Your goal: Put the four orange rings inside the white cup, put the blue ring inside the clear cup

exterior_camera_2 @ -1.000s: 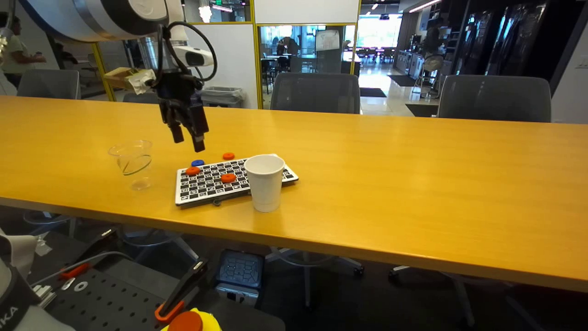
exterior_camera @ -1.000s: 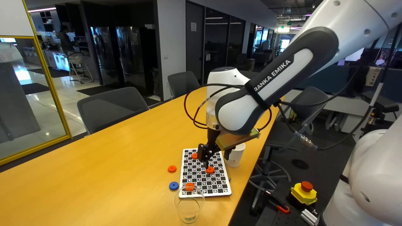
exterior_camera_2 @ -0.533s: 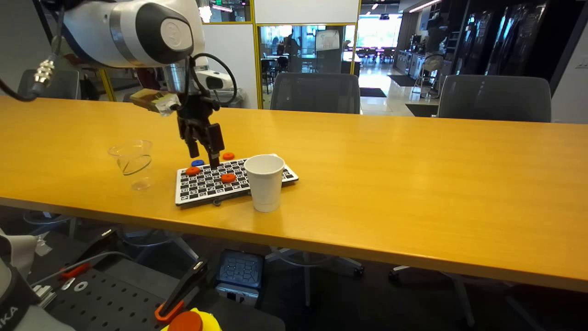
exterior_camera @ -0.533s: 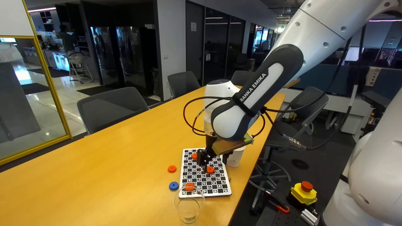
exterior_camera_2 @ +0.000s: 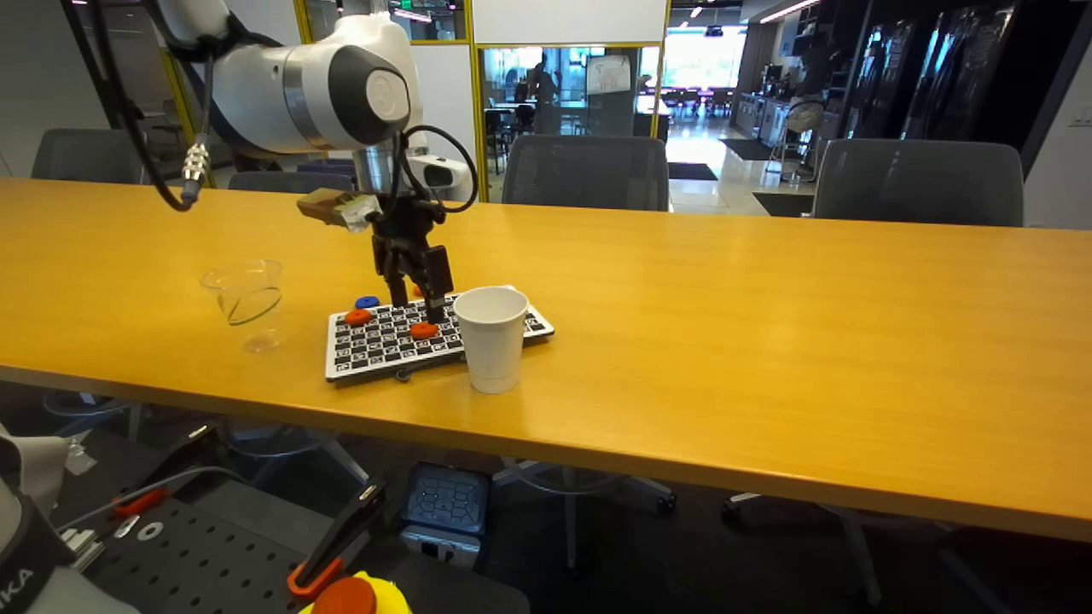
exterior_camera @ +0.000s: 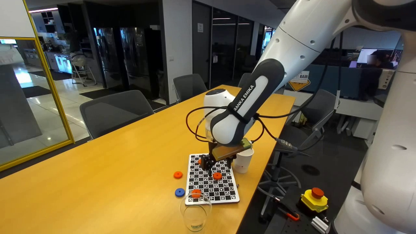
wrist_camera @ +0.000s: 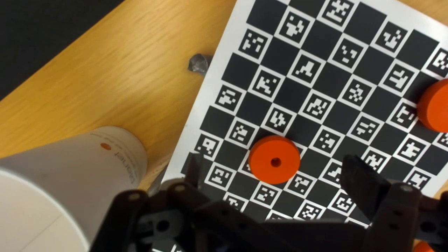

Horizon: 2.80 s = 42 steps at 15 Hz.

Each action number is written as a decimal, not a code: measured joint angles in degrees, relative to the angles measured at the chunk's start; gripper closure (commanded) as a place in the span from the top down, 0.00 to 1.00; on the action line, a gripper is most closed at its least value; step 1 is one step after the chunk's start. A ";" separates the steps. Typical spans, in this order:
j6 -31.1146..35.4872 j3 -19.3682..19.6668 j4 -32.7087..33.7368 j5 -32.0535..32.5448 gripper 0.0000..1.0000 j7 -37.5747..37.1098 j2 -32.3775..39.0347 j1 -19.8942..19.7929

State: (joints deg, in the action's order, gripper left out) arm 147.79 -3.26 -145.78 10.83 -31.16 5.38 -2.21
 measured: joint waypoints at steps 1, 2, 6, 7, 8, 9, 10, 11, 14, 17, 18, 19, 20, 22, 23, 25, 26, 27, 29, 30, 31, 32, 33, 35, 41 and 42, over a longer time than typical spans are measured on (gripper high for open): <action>0.01 0.55 0.75 0.00 1.00 0.00 1.12 0.35; 0.04 1.08 1.37 0.00 1.00 0.00 2.14 0.71; 0.41 2.51 2.29 -0.23 1.00 0.00 4.52 2.12; 0.49 2.76 2.33 -0.32 1.00 0.00 4.78 2.43; 0.60 2.99 2.35 -0.38 1.00 0.00 4.95 2.73; 0.73 3.24 2.35 -0.40 1.00 0.00 5.02 3.01; 0.86 3.46 2.35 -0.45 1.00 0.00 5.03 3.22; 0.98 3.62 2.35 -0.49 0.89 0.00 5.03 3.36; 1.35 3.94 2.35 -0.53 0.56 0.00 5.03 3.52; 2.10 4.10 2.35 -0.61 0.34 0.00 5.03 3.54; 2.29 4.13 2.34 -0.72 0.27 0.00 5.03 3.54; 2.52 4.13 2.35 -0.99 0.22 0.01 5.01 3.57; 2.73 4.13 2.35 -1.38 0.25 0.02 4.97 3.65; 2.97 4.13 2.30 -3.03 0.26 0.17 4.95 3.69; 3.26 4.12 2.25 -4.15 0.26 0.33 4.94 3.69; 3.87 3.94 2.03 -6.85 0.26 1.25 4.63 3.70; 4.04 3.87 1.92 -7.87 0.26 1.64 4.09 3.72; 4.08 3.84 1.74 -8.64 0.26 2.03 3.12 3.72; 4.04 3.92 1.04 -9.96 0.25 2.72 -0.20 3.71; 3.91 4.06 0.54 -9.99 0.25 2.73 -2.32 3.68; 3.69 4.20 -0.06 -9.95 0.25 2.70 -4.70 3.57; 3.25 4.35 -0.74 -9.06 0.25 1.87 -7.18 3.30; 2.60 4.39 -1.47 -7.76 0.25 0.66 -9.70 2.80; 0.74 4.32 -3.11 -4.99 0.25 -1.82 -14.72 1.19; -5.33 3.39 -7.66 -2.17 0.25 -4.88 -24.13 -5.60; -5.96 3.32 -8.24 -2.17 0.25 -5.01 -24.85 -6.62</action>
State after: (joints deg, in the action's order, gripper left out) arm 141.83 0.06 -154.01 8.66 -36.17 -19.47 -8.83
